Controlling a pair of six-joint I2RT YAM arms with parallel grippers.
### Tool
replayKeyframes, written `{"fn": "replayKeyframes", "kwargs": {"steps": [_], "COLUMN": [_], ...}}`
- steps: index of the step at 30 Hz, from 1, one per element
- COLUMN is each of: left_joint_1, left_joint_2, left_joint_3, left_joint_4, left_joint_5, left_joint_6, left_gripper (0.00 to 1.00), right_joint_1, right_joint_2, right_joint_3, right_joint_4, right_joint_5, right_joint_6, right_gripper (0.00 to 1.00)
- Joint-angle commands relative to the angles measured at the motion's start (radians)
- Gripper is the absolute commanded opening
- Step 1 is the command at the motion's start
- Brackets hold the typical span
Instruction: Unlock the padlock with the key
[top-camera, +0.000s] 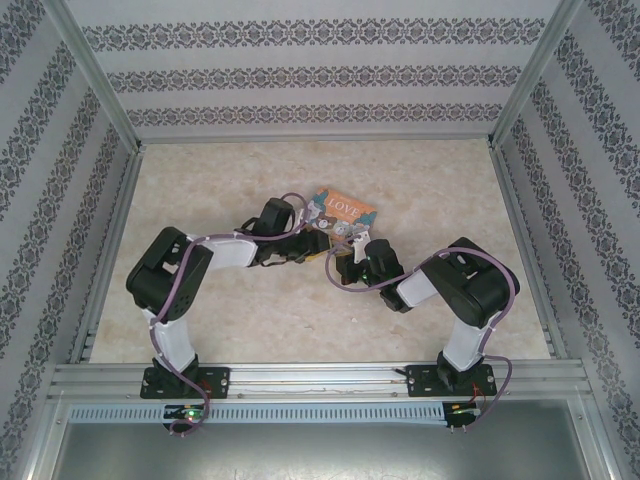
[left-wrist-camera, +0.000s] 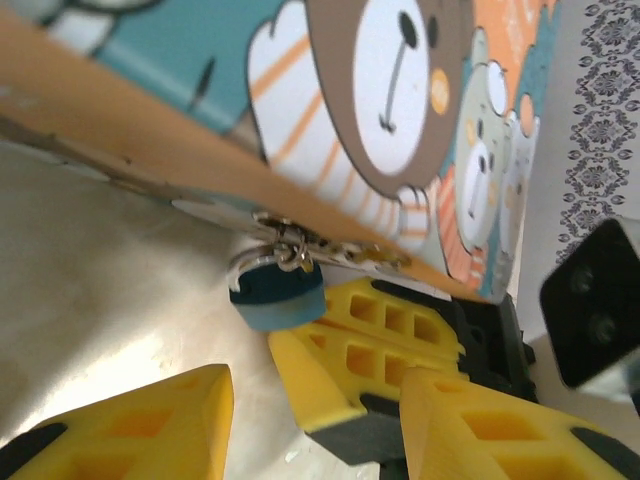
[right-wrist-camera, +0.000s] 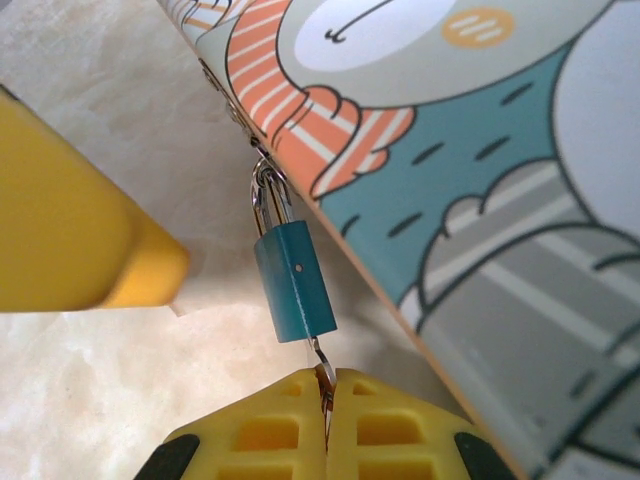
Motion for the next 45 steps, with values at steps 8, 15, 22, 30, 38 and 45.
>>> {"fn": "replayKeyframes", "kwargs": {"steps": [8,15,22,30,38,45], "left_joint_1": [0.020,0.019,0.020,0.020,0.013,-0.005], "left_joint_2": [-0.210,-0.303,-0.337,-0.340,-0.347,-0.294], "left_joint_3": [-0.207,-0.341,-0.392,-0.435,-0.458,-0.455], "left_joint_4": [0.171,0.336,0.380,0.477,0.497,0.572], "left_joint_5": [-0.124,-0.198,-0.220,-0.224,-0.237,-0.226], "left_joint_6": [-0.037,-0.108,-0.142,-0.238,-0.285,-0.340], "left_gripper": [0.48,0.47,0.47,0.48,0.47,0.47], "right_joint_1": [-0.012,-0.024,-0.027,-0.046,-0.039,-0.028], "right_joint_2": [-0.069,-0.126,-0.136,-0.175,-0.176,-0.191], "right_joint_3": [-0.009,0.014,0.029,0.074,0.070,0.074], "right_joint_4": [-0.080,-0.211,-0.262,-0.366,-0.366,-0.356], "right_joint_5": [-0.090,-0.147,-0.195,-0.271,-0.280,-0.281], "right_joint_6": [0.054,0.075,0.105,0.190,0.295,0.387], "right_gripper": [0.00,0.00,0.00,0.00,0.00,0.00]}}
